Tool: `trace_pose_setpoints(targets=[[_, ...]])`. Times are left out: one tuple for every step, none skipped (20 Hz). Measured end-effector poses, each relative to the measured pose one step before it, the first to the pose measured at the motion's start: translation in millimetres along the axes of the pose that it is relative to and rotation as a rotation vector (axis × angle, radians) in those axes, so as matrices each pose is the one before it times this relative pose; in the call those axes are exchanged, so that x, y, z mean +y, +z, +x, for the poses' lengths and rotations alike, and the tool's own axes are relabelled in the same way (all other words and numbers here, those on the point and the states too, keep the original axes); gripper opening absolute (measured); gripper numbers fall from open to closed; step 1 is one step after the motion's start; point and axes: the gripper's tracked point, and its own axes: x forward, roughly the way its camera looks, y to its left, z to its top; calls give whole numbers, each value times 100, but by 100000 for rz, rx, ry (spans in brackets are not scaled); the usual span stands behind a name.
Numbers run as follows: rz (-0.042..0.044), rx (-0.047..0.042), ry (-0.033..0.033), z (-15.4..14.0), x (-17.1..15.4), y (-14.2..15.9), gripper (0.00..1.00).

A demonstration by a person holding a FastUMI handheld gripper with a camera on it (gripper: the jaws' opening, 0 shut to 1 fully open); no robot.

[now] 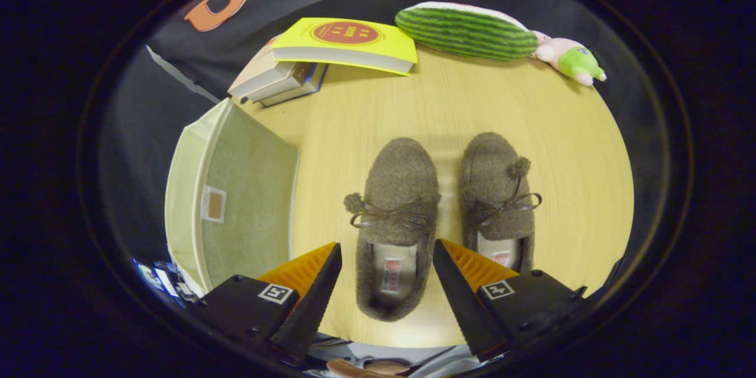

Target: Open the storage box then place both shoes into the box .Put the left shoe in first, then the right shoe, with the right side of both shoes facing outward in a uniform manner.

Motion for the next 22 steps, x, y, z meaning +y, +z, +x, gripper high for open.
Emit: trace_pose_setpoints(targets=[[187,1672,638,543,-167,-214,98],[509,1554,-538,413,-332,-209,95],[-528,582,-959,378,-275,59,91],[-1420,271,-2491,391,-544,139,88],[-1282,314,-4421,368,-889,220,81],[-861,176,-4430,438,-790,51,75],[-3387,-1464,-3785,372,-533,514,63],[-4896,-2271,-1708,178,-159,423,58],[-3984,-2705,479,145,294,509,52],[-605,580,-645,486,41,-268,39],[1876,2169,-2057,551,-219,-569,26],[417,3115,-886,797,-384,-617,22],[1989,-412,1286,30,-82,84,12],[2041,247,1829,53,210,148,11],[1843,-292,2000,-298,141,27,7],[340,-240,1773,-146,-4,-17,7],[1613,72,2043,-241,185,-129,6],[2839,365,2404,-430,285,-149,6],[2631,1943,1770,-296,35,-280,6],[3151,1271,1299,-503,70,-283,6],[1176,801,669,-621,277,-165,6],[98,-860,471,-838,-1,-31,6]])
